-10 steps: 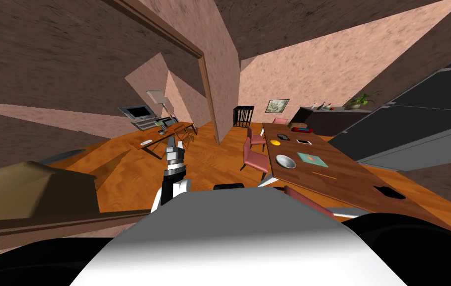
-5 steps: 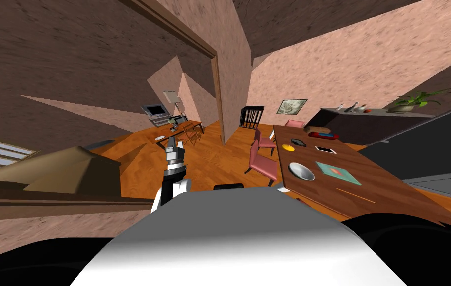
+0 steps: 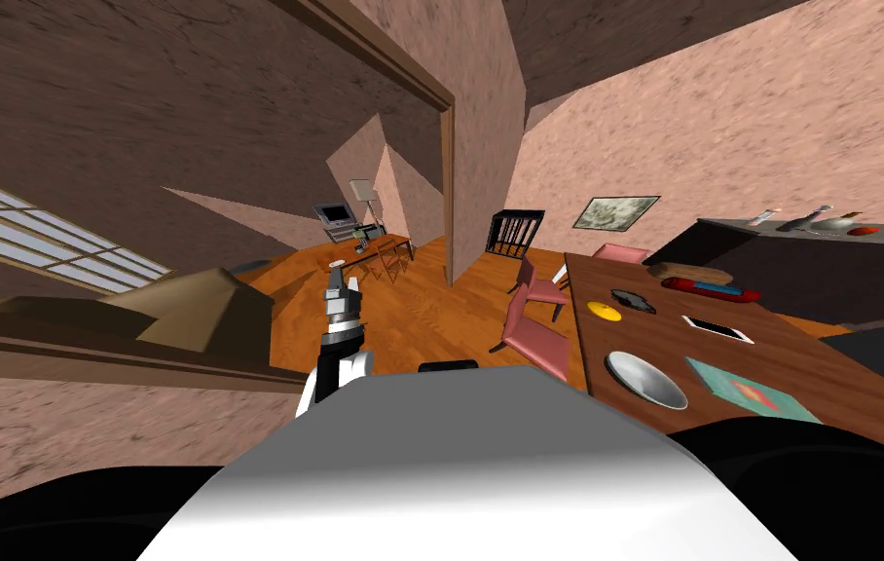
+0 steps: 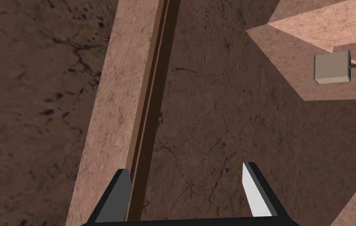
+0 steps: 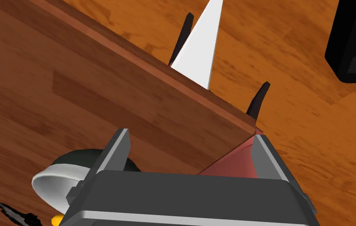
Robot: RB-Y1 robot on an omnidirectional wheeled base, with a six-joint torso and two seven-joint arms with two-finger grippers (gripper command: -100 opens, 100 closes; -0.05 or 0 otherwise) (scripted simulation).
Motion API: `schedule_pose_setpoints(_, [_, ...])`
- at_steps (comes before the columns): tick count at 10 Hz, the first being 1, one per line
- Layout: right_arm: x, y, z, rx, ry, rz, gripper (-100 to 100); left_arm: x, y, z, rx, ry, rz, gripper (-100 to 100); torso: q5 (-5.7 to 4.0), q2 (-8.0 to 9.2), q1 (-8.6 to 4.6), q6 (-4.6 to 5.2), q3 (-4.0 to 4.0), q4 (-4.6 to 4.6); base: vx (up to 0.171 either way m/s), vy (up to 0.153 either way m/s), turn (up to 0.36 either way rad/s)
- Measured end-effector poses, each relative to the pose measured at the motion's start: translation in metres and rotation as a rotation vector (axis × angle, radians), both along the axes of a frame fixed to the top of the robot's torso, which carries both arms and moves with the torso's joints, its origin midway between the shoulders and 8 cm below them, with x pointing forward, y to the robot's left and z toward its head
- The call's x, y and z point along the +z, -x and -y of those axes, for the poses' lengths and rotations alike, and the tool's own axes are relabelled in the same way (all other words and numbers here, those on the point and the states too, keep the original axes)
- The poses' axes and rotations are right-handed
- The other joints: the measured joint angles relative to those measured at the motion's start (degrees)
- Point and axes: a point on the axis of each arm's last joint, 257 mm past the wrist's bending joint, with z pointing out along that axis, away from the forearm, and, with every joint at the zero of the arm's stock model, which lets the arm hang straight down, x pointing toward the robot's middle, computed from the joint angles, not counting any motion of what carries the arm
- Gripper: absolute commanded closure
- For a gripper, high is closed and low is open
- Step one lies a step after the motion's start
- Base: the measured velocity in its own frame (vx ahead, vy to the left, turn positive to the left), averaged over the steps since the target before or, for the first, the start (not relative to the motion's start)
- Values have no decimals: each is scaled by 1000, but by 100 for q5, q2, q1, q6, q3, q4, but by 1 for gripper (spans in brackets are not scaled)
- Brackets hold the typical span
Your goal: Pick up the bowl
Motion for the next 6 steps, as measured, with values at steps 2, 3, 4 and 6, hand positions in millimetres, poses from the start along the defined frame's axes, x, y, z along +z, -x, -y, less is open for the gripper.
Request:
schedule_pose_setpoints(2, [12,-5,26,51,66,-17,-100,0,0,0,0,0,0,0,-1,13,-1,4,7,3,106,-23,149])
schedule_pose_setpoints(3, [14,-9,33,64,84,-19,-100,0,0,0,0,0,0,0,-2,32,-1,9,18,6,47,-23,139])
schedule_pose_setpoints(4, [16,-14,39,76,97,-22,-100,0,0,0,0,0,0,0,-2,45,0,5,25,10,79,-116,275])
schedule_pose_setpoints(6, [18,-18,45,95,117,-27,0,0,0,0,0,0,0,0,-8,52,-19,13,29,11,24,-45,35])
